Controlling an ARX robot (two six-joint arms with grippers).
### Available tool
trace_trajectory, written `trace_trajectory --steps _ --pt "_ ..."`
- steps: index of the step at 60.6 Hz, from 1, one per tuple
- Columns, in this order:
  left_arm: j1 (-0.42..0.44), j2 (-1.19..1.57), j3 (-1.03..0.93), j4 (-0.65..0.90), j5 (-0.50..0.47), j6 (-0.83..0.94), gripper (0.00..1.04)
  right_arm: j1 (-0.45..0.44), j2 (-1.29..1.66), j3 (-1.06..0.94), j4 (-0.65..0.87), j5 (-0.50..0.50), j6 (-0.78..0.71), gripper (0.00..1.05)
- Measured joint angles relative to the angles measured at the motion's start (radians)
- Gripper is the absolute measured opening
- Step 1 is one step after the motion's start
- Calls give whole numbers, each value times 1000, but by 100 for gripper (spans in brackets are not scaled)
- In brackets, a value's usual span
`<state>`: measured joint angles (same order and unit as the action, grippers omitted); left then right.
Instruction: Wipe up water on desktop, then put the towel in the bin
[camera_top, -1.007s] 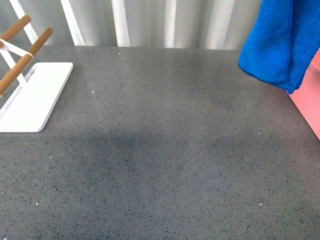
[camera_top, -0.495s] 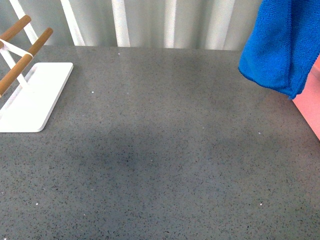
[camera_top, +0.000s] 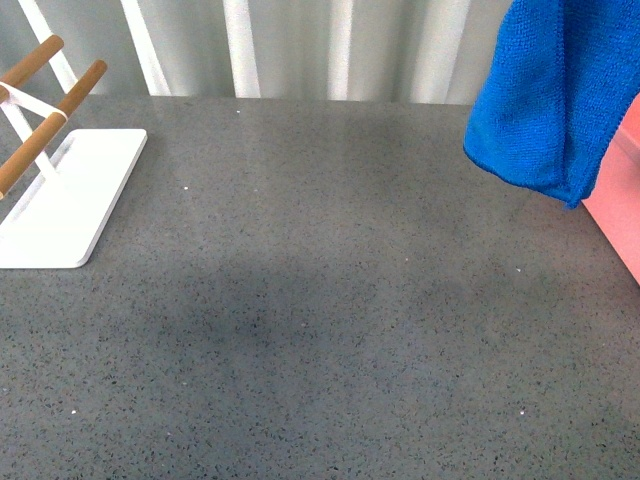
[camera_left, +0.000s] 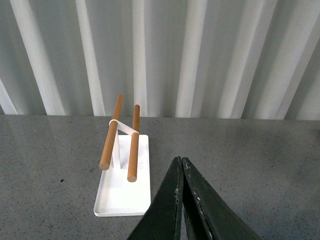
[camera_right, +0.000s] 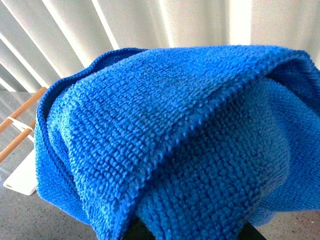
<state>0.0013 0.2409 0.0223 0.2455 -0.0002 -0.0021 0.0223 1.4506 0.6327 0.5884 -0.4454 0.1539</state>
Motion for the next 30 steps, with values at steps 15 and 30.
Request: trace_trajectory --steps 15,30 --pt "0 -61 0 -62 0 0 3 5 0 0 -12 11 -2 5" --pt "0 -237 0 -241 0 0 3 18 1 0 -19 25 -5 5"
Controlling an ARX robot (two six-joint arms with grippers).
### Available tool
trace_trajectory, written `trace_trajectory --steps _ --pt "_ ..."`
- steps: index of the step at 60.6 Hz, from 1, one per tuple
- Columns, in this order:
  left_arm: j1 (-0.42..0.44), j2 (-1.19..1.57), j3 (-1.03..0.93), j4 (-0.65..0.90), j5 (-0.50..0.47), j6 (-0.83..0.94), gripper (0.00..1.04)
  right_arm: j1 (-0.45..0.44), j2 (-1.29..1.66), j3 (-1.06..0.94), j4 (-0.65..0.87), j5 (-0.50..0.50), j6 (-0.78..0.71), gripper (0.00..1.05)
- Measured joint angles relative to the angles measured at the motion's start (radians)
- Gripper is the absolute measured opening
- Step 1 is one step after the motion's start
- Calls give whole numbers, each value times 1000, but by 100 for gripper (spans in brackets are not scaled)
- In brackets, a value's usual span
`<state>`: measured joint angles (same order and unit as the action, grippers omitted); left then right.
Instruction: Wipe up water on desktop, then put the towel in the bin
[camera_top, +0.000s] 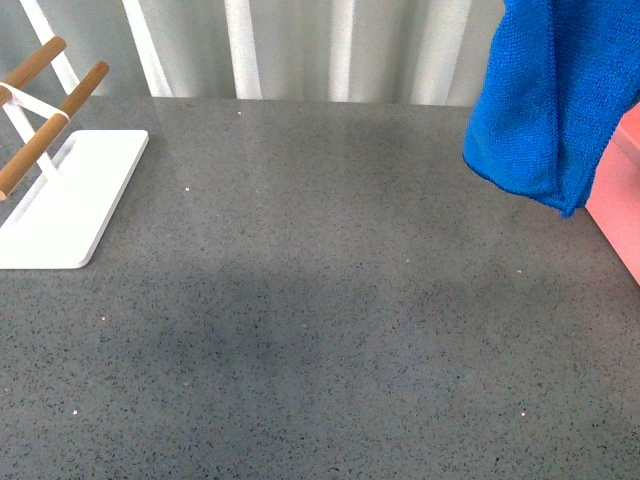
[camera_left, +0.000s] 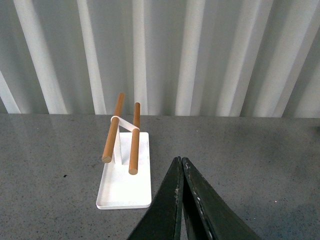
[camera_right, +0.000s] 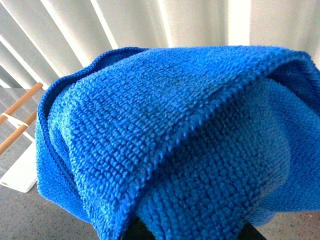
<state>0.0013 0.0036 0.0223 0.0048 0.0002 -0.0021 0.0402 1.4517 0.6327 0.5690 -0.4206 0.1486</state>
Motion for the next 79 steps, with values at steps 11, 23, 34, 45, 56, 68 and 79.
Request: trace_trajectory --steps 11,23,34,45,56,68,79 --pt "0 0 0 -3 0 0 3 12 5 0 -12 9 -5 5" --pt "0 0 0 -4 0 -1 24 37 34 26 -79 46 -4 5" --pt "0 0 0 -4 0 -1 58 49 167 119 -231 66 55 5" --pt "0 0 0 -4 0 -1 88 56 365 232 -369 92 31 5" --pt "0 0 0 -4 0 0 98 50 589 366 -473 132 5 5" --pt "0 0 0 -4 0 0 98 50 681 411 -493 125 24 5" --pt "0 0 0 -4 0 0 98 45 698 404 -454 136 39 5"
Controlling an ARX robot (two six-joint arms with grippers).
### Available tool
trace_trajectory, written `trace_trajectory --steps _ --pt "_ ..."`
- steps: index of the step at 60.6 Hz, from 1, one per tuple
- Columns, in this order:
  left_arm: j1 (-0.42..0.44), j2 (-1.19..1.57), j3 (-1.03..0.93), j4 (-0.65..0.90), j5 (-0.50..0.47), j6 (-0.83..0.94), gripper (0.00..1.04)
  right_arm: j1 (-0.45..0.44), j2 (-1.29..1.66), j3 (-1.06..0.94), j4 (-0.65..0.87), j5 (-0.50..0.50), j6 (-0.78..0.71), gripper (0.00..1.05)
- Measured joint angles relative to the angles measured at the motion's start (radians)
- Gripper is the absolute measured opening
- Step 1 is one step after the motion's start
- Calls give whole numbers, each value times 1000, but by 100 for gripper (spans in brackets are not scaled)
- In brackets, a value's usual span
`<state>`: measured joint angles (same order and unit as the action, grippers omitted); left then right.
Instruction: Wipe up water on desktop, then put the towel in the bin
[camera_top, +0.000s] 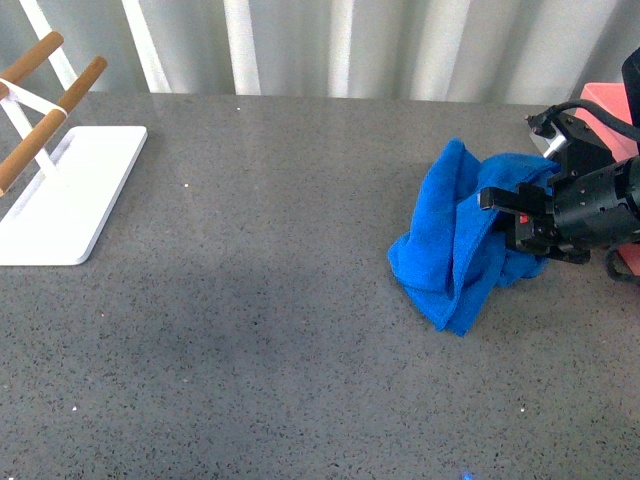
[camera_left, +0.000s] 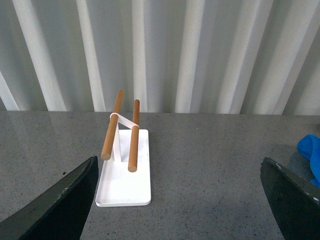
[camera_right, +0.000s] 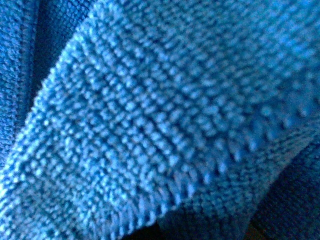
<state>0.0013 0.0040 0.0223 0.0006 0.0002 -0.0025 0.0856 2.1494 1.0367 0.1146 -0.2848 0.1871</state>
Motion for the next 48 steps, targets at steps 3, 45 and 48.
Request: trace_trajectory --steps 3,45,48 --pt "0 0 0 0 0 0 98 -6 5 -1 10 5 -1 5" --pt "0 0 0 0 0 0 98 40 296 527 -144 97 -74 5" --pt "0 0 0 0 0 0 98 58 323 579 -166 91 -75 5"
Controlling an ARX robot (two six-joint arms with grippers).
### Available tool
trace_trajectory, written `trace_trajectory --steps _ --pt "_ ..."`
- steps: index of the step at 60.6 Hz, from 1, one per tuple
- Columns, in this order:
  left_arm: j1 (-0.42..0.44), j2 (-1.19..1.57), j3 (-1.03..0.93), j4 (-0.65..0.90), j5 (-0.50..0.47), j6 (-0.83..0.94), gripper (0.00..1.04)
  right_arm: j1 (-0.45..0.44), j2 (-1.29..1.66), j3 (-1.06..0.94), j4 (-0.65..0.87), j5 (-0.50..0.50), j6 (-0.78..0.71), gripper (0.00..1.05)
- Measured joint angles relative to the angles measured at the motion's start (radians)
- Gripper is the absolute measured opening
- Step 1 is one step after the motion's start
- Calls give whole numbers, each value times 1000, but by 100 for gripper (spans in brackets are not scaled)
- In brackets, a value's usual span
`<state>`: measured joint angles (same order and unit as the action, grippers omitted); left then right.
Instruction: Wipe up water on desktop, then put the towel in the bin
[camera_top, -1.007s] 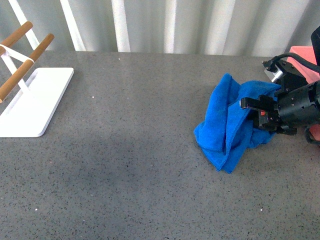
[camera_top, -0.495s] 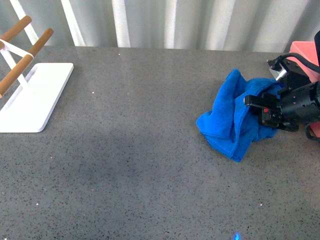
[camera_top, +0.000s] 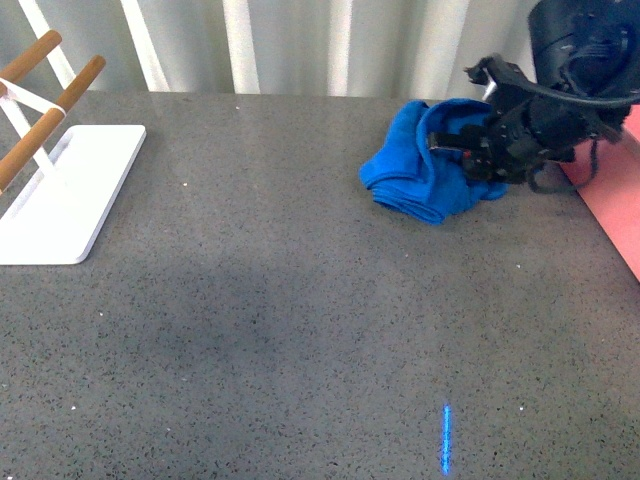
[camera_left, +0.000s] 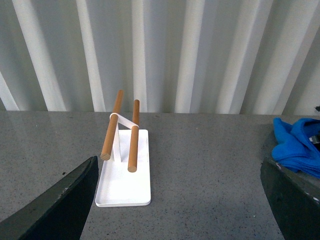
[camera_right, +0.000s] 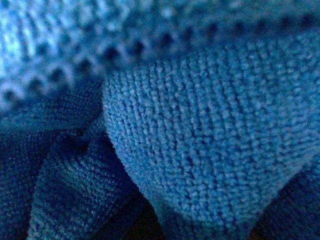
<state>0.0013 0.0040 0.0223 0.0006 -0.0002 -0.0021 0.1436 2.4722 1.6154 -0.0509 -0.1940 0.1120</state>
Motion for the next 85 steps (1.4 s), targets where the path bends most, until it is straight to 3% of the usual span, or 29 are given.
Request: trace_trajectory --steps 12,20,28,43,56,85 --pt "0 0 0 0 0 0 98 105 96 174 -40 -54 12 5" --pt "0 0 0 0 0 0 98 181 103 167 -24 -94 43 5" --pt "0 0 0 0 0 0 98 242 31 29 3 -94 32 5" --pt "0 0 0 0 0 0 98 273 -189 -359 103 -87 -79 5" --pt "0 0 0 0 0 0 98 214 -468 -717 138 -125 -171 5" --pt "0 0 0 0 0 0 98 12 -651 -887 100 -179 -286 5"
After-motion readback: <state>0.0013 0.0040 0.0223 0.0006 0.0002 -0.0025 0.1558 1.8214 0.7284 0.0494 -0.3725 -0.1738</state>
